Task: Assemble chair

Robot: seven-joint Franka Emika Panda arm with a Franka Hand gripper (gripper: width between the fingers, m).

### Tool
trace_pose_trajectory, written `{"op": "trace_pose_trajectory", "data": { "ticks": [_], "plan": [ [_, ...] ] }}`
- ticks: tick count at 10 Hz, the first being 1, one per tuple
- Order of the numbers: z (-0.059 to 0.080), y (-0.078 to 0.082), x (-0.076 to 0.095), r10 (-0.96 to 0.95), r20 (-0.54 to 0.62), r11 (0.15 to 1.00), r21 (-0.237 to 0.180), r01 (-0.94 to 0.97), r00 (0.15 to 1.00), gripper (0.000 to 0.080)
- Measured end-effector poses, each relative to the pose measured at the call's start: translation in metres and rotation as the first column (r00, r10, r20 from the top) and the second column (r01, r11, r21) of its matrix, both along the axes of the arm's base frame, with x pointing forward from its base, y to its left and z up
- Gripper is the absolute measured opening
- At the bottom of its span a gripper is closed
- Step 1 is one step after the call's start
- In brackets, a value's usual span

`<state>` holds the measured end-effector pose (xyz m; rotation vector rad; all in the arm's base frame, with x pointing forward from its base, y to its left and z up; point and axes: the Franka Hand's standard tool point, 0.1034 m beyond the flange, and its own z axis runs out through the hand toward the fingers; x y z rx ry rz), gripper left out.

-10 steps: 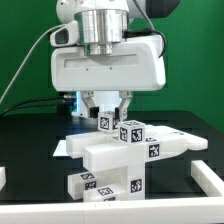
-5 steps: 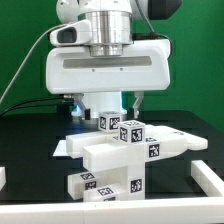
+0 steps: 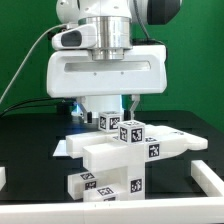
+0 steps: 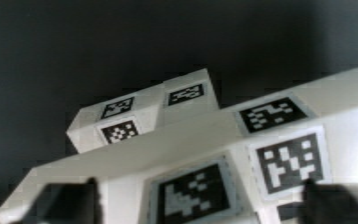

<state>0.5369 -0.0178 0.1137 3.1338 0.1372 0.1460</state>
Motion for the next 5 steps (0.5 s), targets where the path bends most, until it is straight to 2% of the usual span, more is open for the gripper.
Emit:
{"op": "trace_pose_trajectory", "data": {
  "ticks": [1, 2, 5],
  "plan": [
    [-0.0002, 0.0003, -0.0001, -0.058, 0.000, 0.998, 0.007, 0.058, 0.998, 0.0363],
    [-0.0004, 0.0006, -0.0001, -0.139, -0.002, 0.990, 0.015, 0.139, 0.990, 0.0284],
    [-0.0004, 0.0031, 0.0001, -0.342, -0.008, 0.939, 0.039, 0.342, 0.940, 0.0284]
  ]
}}
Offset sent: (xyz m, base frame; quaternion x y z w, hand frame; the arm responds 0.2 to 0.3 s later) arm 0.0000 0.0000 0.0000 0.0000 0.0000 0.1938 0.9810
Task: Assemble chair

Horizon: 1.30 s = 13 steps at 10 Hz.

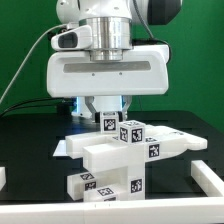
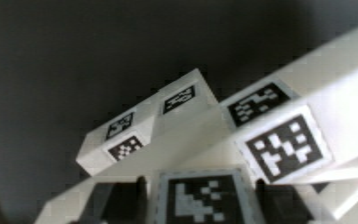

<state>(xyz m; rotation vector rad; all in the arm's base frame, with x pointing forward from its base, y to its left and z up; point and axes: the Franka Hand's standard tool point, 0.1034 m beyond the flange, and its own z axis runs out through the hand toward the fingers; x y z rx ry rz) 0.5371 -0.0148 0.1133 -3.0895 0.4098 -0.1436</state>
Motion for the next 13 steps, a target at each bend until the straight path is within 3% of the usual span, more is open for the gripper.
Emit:
{"op": "trace_pose_trajectory", "data": {
  "ticks": [4, 8, 11, 12, 13],
  "plan": [
    [0.0006, 0.0068, 0.0025, -0.398, -0.019, 0.916, 0.054, 0.398, 0.917, 0.0285],
    [0.0010, 0.0077, 0.0026, -0.738, -0.081, 0.662, 0.106, 0.742, 0.670, 0.0285],
    [0.0010, 0.0079, 0.0027, -0.688, -0.071, 0.715, 0.103, 0.692, 0.722, 0.0285],
    [0.0013, 0.0066, 0.0033, -0.590, -0.053, 0.800, 0.100, 0.592, 0.806, 0.0453],
    [0.0017, 0.0032, 0.0043, -0.442, -0.024, 0.892, 0.092, 0.442, 0.897, 0.0453]
  ]
}}
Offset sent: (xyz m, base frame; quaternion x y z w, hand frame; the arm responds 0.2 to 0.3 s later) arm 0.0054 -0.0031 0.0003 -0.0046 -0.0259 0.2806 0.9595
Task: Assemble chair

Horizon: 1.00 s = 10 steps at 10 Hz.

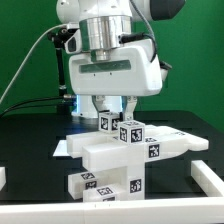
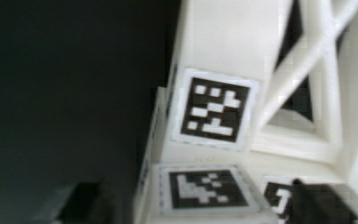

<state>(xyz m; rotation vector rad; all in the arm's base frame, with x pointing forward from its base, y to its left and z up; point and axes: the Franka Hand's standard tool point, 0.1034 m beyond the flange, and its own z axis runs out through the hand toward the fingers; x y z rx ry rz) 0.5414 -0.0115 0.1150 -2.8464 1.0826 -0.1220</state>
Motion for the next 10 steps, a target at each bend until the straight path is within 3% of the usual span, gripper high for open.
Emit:
{"op": "trace_pose_trajectory", "data": {
  "ticks": [1, 2, 6, 8, 9, 10],
  "plan": [
    [-0.0005, -0.0033, -0.0002, 0.183, 0.014, 0.983, -0.026, -0.182, 0.983, 0.0608],
    [-0.0015, -0.0042, -0.0013, 0.326, 0.018, 0.945, -0.046, -0.325, 0.945, 0.0636],
    [-0.0039, -0.0048, -0.0041, 0.563, 0.014, 0.823, -0.093, -0.560, 0.826, 0.0649],
    [-0.0008, 0.0006, 0.0023, 0.766, -0.022, 0.634, -0.139, -0.760, 0.643, 0.0649],
    [-0.0003, -0.0004, 0.0040, 0.796, -0.030, 0.596, -0.140, -0.791, 0.605, 0.0649],
    [-0.0007, -0.0005, 0.0034, 0.785, -0.029, 0.610, -0.138, -0.780, 0.619, 0.0649]
  ]
}}
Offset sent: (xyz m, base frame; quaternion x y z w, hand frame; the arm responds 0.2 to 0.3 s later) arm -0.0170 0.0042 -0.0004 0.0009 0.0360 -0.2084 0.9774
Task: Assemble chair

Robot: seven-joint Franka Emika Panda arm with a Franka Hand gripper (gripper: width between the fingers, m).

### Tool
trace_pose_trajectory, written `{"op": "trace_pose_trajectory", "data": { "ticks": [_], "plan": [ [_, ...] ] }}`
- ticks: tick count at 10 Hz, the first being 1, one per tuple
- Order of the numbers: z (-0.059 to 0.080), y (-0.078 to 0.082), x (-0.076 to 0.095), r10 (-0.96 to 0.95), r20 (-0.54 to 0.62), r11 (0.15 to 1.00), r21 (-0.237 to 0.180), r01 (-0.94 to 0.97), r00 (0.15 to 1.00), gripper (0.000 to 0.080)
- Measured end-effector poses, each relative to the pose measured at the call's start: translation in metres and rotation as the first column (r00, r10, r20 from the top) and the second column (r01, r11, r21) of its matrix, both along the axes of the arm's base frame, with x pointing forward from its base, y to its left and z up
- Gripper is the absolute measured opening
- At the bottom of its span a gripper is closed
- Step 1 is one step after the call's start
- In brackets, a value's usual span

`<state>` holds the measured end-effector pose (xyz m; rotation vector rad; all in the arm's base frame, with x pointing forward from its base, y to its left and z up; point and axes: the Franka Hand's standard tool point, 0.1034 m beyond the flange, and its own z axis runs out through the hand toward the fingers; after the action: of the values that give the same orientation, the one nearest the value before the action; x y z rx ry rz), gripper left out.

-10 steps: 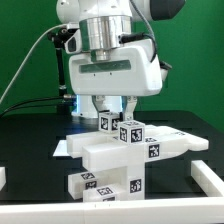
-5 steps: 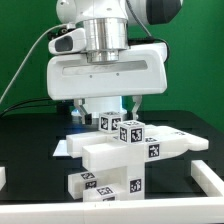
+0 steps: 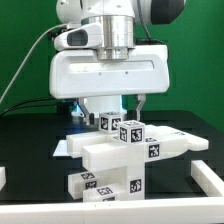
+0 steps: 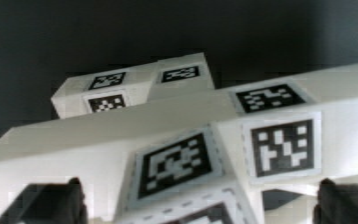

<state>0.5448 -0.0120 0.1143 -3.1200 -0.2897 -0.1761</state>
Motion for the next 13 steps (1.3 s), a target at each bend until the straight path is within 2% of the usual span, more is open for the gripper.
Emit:
{"op": "trace_pose_trajectory", "data": {
  "ticks": [3, 6, 8, 11, 13],
  "plan": [
    [-0.0002, 0.0001, 0.0000, -0.074, -0.001, 0.997, 0.010, 0.074, 0.997, 0.0283],
    [-0.0003, 0.0014, 0.0000, -0.300, -0.010, 0.953, 0.035, 0.300, 0.954, 0.0283],
    [-0.0005, 0.0042, 0.0000, -0.466, -0.020, 0.883, 0.053, 0.467, 0.884, 0.0283],
    [-0.0007, 0.0014, 0.0000, -0.693, -0.046, 0.715, 0.083, 0.694, 0.720, 0.0284],
    [-0.0007, 0.0014, -0.0001, -0.683, -0.045, 0.724, 0.083, 0.684, 0.729, 0.0284]
  ]
}}
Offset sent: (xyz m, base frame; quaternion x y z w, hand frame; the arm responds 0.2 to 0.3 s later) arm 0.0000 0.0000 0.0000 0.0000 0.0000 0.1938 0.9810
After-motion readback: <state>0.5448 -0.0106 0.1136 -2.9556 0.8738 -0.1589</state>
